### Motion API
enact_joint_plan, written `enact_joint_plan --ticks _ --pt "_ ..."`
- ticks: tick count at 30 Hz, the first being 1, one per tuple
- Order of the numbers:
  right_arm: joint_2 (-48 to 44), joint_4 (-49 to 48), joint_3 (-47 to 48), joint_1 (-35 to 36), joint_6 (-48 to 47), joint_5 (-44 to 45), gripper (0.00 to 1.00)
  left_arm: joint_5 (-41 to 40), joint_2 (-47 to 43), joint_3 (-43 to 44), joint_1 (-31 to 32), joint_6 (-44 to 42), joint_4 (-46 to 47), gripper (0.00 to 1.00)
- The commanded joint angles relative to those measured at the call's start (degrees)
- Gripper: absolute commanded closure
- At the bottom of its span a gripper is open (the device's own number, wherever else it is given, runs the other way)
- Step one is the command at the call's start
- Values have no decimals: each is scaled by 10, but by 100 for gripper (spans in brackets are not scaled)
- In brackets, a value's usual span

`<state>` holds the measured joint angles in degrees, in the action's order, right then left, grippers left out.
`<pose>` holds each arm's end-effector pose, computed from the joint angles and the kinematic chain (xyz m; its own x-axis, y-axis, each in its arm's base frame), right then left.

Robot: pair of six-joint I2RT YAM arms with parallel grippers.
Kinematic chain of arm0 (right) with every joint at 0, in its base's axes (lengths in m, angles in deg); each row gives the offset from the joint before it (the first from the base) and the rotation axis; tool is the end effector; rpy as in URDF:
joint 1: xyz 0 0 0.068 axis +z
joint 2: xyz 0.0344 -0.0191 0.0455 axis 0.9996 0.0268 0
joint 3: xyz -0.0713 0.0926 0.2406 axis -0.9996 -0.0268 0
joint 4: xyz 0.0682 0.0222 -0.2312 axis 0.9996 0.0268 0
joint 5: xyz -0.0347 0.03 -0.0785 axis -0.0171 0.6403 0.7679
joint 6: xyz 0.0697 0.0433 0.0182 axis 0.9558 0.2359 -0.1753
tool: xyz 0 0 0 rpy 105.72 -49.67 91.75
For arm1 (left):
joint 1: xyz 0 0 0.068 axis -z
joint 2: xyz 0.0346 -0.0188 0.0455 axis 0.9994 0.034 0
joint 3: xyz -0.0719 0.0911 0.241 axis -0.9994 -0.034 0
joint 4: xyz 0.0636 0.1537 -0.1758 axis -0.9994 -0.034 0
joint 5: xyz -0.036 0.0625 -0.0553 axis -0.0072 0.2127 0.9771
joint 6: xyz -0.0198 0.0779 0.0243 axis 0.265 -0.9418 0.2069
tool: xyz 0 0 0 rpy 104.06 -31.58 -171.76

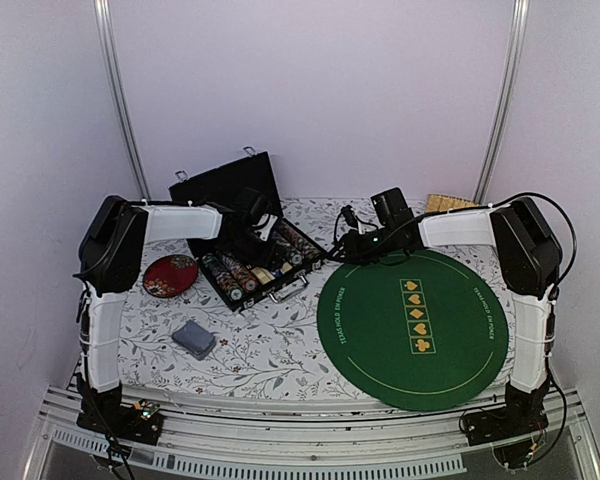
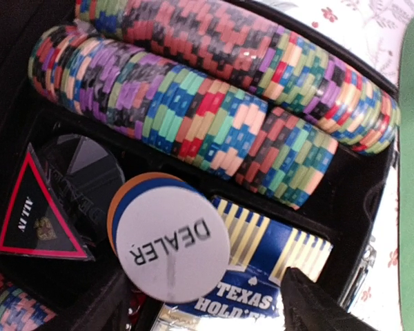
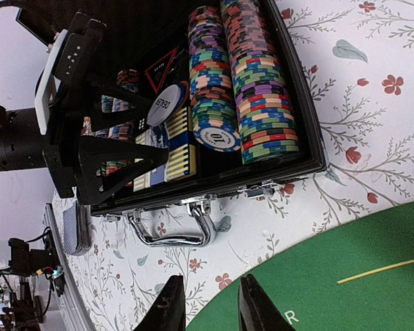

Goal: Distribute texas hold em gaming equipment
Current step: Adjust the dealer button and the poker case.

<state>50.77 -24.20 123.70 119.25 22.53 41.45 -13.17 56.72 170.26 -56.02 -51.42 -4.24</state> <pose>0.3758 0.2701 0.1587 -0.8321 -0.1284 -0.5395 -0.4939 0.6142 0.6155 0.3976 -0.2490 0.1296 -0.7974 0.3120 -0.5165 0.4115 0.9072 -0.0873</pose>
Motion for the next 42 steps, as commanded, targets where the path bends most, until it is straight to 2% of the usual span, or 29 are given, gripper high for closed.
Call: enact_joint_plan --ticks 1,6,11,21,34,42 --pt "-22 -12 7 0 3 1 71 21 -27 -16 -4 -15 24 26" --pt "-21 -10 6 0 0 2 71 31 -22 -28 -4 -32 75 26" --pt "-21 -8 6 0 -1 3 71 21 -2 0 -4 -36 65 31" --pt "-16 -6 12 0 -3 3 71 42 -11 -17 3 -58 80 35" --pt "-14 1 23 0 -7 0 71 65 -44 -64 19 -68 80 35" --pt "-12 5 30 0 -10 0 71 78 -87 -87 21 -86 77 31"
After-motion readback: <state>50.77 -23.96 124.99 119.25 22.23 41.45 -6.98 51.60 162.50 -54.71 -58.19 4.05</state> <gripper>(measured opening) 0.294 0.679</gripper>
